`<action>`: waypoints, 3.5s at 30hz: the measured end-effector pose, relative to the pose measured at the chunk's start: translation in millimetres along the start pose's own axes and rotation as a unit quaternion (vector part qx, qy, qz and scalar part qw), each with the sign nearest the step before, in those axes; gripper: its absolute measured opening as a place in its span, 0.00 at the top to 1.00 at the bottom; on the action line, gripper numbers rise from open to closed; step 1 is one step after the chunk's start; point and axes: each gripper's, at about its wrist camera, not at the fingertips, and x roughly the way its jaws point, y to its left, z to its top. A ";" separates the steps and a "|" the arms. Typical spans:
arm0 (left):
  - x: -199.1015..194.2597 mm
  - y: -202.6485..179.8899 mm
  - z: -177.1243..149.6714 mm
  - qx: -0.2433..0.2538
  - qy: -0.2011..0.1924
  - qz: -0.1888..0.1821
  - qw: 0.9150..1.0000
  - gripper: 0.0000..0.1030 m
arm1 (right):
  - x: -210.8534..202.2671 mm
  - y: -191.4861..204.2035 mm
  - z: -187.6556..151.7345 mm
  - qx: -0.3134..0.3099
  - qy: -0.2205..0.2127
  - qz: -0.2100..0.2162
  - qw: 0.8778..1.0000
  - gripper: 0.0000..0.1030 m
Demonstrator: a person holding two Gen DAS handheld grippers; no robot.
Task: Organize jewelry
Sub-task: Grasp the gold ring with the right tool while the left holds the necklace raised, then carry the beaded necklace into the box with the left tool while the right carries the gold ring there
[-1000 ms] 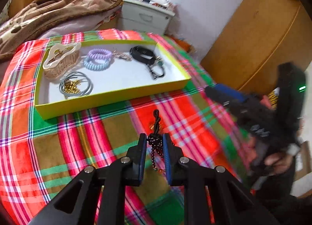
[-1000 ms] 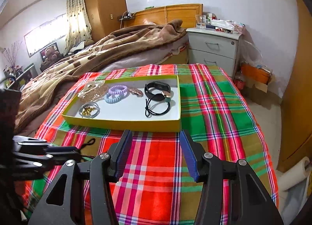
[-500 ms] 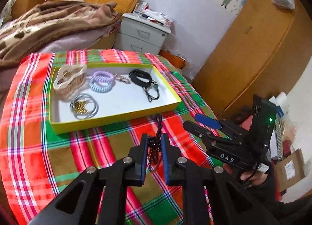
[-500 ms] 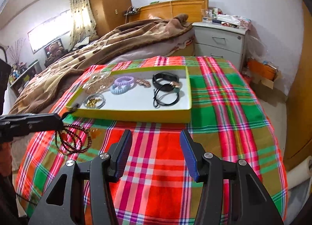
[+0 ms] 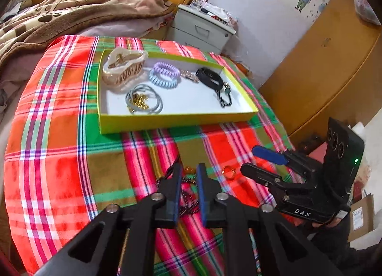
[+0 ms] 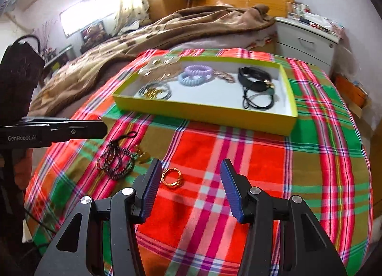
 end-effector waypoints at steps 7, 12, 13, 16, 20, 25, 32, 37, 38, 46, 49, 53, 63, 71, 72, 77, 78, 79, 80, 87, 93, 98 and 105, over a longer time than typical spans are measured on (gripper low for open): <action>1.6 9.1 -8.7 -0.008 0.010 0.027 1.000 0.71 | 17.0 16.4 -1.8 -0.029 0.028 0.005 0.999 0.50; 2.0 9.8 -13.9 -0.006 0.015 0.040 0.999 0.62 | 25.4 24.1 -2.4 -0.043 0.039 -0.008 0.998 0.50; 2.6 9.6 -15.0 -0.005 0.016 0.039 0.999 0.61 | 25.7 25.4 -2.8 -0.047 0.040 -0.012 0.998 0.50; 4.8 10.1 -15.4 -0.007 0.020 0.044 0.999 0.61 | 25.1 27.1 -4.2 -0.053 0.039 -0.018 0.998 0.52; 6.2 8.8 -17.2 -0.006 0.025 0.043 0.999 0.60 | 23.3 29.9 -5.1 -0.060 0.035 -0.021 0.997 0.70; 10.3 4.7 -19.2 -0.002 0.032 0.046 0.998 0.53 | 21.5 32.0 -6.3 -0.061 0.031 -0.016 0.998 0.78; 19.4 -6.2 -16.9 0.019 0.034 0.084 0.996 0.52 | 8.7 18.4 -4.3 -0.031 0.009 -0.016 0.999 0.78; 29.4 -17.1 -13.7 0.060 0.035 0.153 0.986 0.52 | -0.3 15.5 -3.8 -0.024 -0.005 -0.014 1.000 0.78; 30.9 -18.6 -14.3 0.069 0.035 0.163 0.984 0.52 | -1.1 15.1 -2.9 -0.023 -0.006 -0.013 1.000 0.78; 37.0 -18.9 -9.3 0.087 0.033 0.171 0.981 0.54 | -3.4 13.8 0.2 -0.017 -0.016 -0.008 1.000 0.78; 38.2 -23.3 -10.6 0.093 0.030 0.176 0.980 0.67 | -4.2 13.0 0.8 -0.015 -0.019 -0.009 1.000 0.78; 36.2 -22.1 -10.6 0.089 0.028 0.171 0.981 0.77 | -5.5 11.8 1.6 -0.013 -0.020 -0.012 1.000 0.78; 26.4 -20.6 -10.8 0.073 0.016 0.157 0.985 0.80 | -12.5 5.7 4.7 0.000 -0.029 -0.026 0.999 0.78; 5.8 -26.8 1.9 0.063 -0.013 0.121 0.991 0.80 | -24.4 4.0 13.3 0.003 -0.045 -0.036 0.998 0.78; 3.6 -27.9 3.9 0.063 -0.016 0.116 0.991 0.80 | -25.8 3.9 14.5 0.003 -0.048 -0.037 0.998 0.78; -9.6 -35.9 13.5 0.067 -0.036 0.100 0.992 0.80 | -31.1 1.9 21.3 0.003 -0.057 -0.041 0.997 0.78; -12.8 -37.3 16.5 0.067 -0.040 0.093 0.993 0.80 | -32.3 0.6 23.7 0.004 -0.060 -0.042 0.997 0.78; -15.5 -38.1 19.8 0.067 -0.045 0.087 0.993 0.80 | -33.2 -0.5 25.6 0.006 -0.062 -0.043 0.997 0.78; -17.6 -38.5 22.5 0.066 -0.049 0.085 0.993 0.80 | -34.5 -2.1 28.2 0.007 -0.066 -0.045 0.997 0.78; -24.1 -39.4 51.0 0.068 -0.068 0.074 0.993 0.80 | -36.0 -11.0 46.9 0.012 -0.080 -0.048 0.996 0.78; -8.3 -38.9 81.5 0.063 -0.068 0.054 0.994 0.80 | -21.7 -22.4 65.4 0.016 -0.080 -0.051 0.995 0.78; 12.5 -37.4 100.0 0.060 -0.061 0.047 0.995 0.80 | -2.0 -35.6 79.7 0.024 -0.071 -0.054 0.996 0.78; 46.9 -23.8 111.6 0.048 -0.038 0.062 0.996 0.80 | 29.9 -53.8 98.2 0.032 -0.051 -0.051 0.997 0.78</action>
